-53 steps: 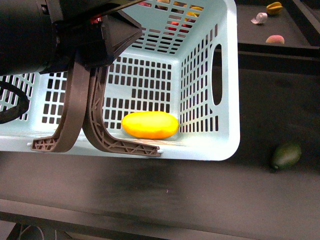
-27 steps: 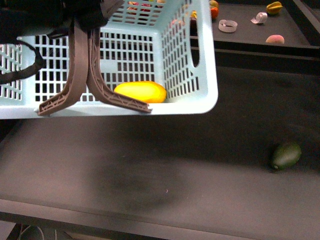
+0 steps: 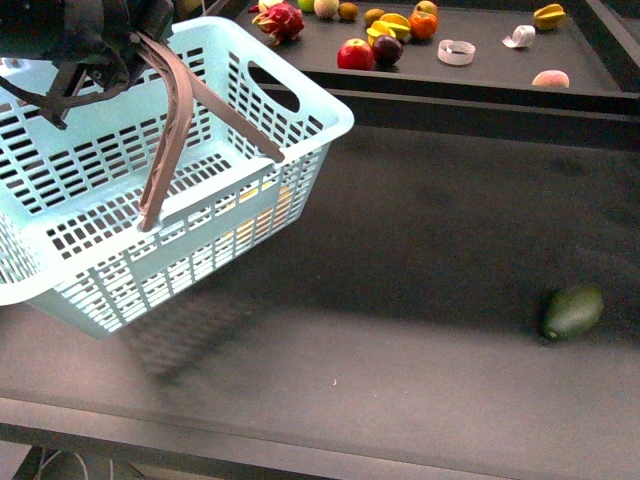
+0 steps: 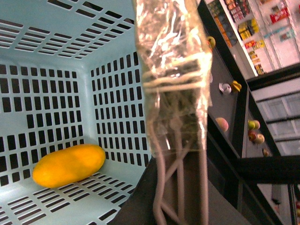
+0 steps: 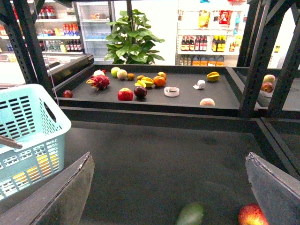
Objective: Pick mango with right arm and hold basket with left
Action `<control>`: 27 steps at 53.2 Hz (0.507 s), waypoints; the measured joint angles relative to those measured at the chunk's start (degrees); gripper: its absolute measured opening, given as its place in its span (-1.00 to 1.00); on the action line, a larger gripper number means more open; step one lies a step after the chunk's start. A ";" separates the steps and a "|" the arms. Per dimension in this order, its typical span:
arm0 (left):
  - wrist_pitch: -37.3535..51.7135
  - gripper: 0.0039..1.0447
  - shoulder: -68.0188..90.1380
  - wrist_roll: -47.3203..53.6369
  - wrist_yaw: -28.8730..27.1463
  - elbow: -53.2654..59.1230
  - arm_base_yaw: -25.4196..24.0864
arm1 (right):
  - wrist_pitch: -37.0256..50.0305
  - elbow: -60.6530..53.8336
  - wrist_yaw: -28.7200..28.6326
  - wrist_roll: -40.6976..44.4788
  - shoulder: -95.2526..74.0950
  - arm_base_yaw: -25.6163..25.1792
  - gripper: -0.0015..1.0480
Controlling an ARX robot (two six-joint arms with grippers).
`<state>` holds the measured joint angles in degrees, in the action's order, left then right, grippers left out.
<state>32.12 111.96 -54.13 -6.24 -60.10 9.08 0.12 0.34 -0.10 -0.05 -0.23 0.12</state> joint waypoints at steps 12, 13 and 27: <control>-6.08 -0.90 7.58 -10.16 -5.53 -9.53 -2.69 | 0.00 0.00 0.00 0.02 0.00 0.00 0.84; -6.78 -0.90 8.20 -10.80 -5.95 -10.40 -2.97 | 0.00 0.00 0.00 0.02 0.00 0.00 0.84; -12.48 -0.90 14.71 -20.37 -14.12 -18.27 -5.55 | 0.00 0.00 0.00 0.02 0.00 0.00 0.84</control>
<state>19.64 126.67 -74.50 -20.36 -78.37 3.53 0.12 0.34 -0.10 -0.03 -0.23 0.12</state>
